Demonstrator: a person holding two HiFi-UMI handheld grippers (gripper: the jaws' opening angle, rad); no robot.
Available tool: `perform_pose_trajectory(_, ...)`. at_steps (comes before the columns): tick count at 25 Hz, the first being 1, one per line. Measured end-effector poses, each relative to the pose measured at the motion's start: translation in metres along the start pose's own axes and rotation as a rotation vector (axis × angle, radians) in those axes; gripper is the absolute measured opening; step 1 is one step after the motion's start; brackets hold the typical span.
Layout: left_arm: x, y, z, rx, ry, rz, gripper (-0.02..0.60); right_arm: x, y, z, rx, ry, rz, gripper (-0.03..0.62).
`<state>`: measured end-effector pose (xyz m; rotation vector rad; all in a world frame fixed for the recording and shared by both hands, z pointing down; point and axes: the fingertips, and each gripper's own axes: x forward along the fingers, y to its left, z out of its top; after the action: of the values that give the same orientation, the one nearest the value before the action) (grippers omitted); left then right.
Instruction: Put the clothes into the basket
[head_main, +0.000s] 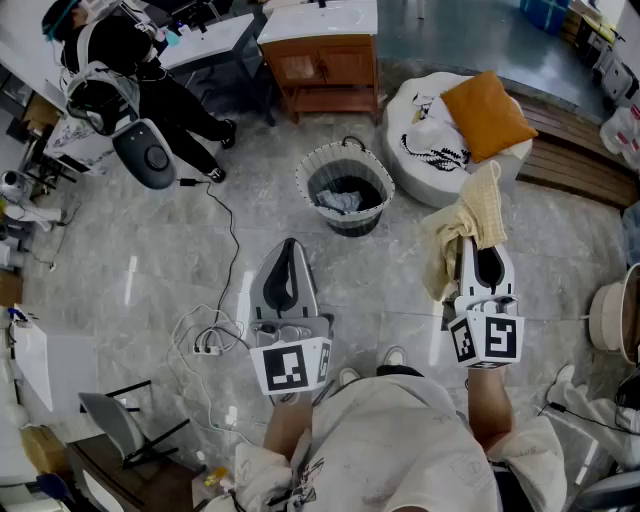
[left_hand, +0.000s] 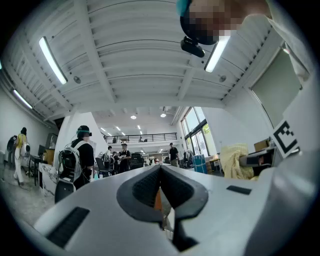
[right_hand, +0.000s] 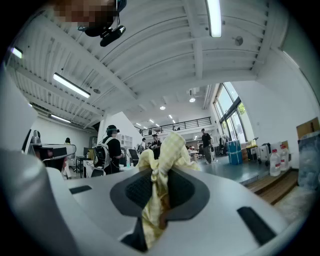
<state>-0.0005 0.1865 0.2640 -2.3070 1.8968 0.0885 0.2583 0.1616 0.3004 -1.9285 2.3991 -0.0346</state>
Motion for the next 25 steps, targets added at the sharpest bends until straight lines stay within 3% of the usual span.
perform_pose_trajectory(9,-0.074,0.031,0.016,-0.004,-0.017,-0.010,0.002,-0.056,0.064,0.016,-0.042,-0.020,0.003,0.043)
perform_pose_trajectory(18,-0.114,0.076,0.020,-0.041,-0.029,-0.004,0.002,-0.068,0.129,0.019,-0.093,-0.058,0.008,0.040)
perform_pose_trajectory(25,-0.140,0.104,0.017,-0.045,-0.027,-0.009,0.002,-0.079,0.174,0.014,-0.070,-0.061,0.039,0.041)
